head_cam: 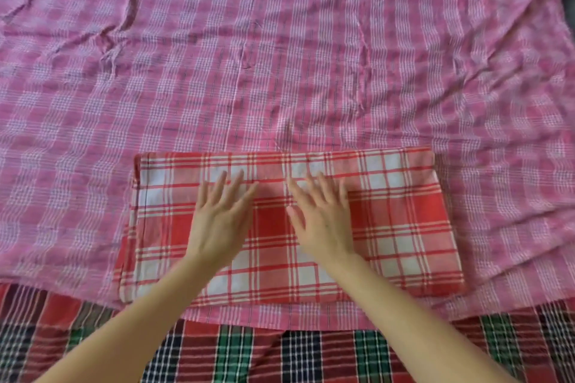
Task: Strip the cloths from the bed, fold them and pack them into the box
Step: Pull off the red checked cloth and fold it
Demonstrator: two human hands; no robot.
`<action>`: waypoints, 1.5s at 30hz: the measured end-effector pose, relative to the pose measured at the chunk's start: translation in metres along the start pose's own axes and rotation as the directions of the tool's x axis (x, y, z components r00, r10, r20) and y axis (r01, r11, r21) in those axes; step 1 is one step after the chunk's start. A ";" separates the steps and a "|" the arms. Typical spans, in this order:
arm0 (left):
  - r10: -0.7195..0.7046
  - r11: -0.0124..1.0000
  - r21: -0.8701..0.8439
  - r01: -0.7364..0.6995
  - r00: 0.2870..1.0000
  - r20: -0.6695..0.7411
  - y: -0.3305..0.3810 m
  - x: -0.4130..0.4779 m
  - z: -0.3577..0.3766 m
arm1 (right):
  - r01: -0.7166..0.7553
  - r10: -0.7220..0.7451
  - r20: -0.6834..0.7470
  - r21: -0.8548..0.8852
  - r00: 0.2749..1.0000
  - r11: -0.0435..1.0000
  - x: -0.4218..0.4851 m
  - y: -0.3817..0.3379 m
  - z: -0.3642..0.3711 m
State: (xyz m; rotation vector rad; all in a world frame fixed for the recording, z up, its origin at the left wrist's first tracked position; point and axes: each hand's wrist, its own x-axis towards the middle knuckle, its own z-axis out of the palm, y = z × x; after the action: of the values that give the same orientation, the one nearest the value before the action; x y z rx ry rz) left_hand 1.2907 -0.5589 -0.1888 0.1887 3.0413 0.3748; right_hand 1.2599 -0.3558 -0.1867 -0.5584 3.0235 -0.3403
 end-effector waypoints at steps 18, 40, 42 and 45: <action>-0.074 0.975 0.215 0.048 0.991 0.111 0.007 0.027 0.041 | -0.850 0.759 0.450 0.463 0.470 0.252 -0.096 0.177 -0.059; -0.614 0.171 -0.796 0.581 0.695 0.375 0.009 -0.007 -0.010 | -0.317 0.179 0.467 0.238 0.866 0.918 -0.025 -0.119 -0.015; -0.597 0.293 -0.744 0.600 0.723 0.347 0.016 0.000 -0.013 | -0.307 0.160 0.367 0.388 0.917 0.869 -0.032 -0.105 -0.027; -0.570 0.370 -0.734 0.570 0.763 0.305 0.030 0.024 -0.020 | -0.339 0.314 0.129 0.384 0.941 0.859 -0.043 -0.071 -0.034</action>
State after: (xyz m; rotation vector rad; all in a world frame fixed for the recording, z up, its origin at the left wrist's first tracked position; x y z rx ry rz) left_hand 1.2689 -0.5321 -0.1631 -0.9051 2.3268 1.5607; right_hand 1.3217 -0.3980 -0.1369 -0.0198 2.7897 -0.8711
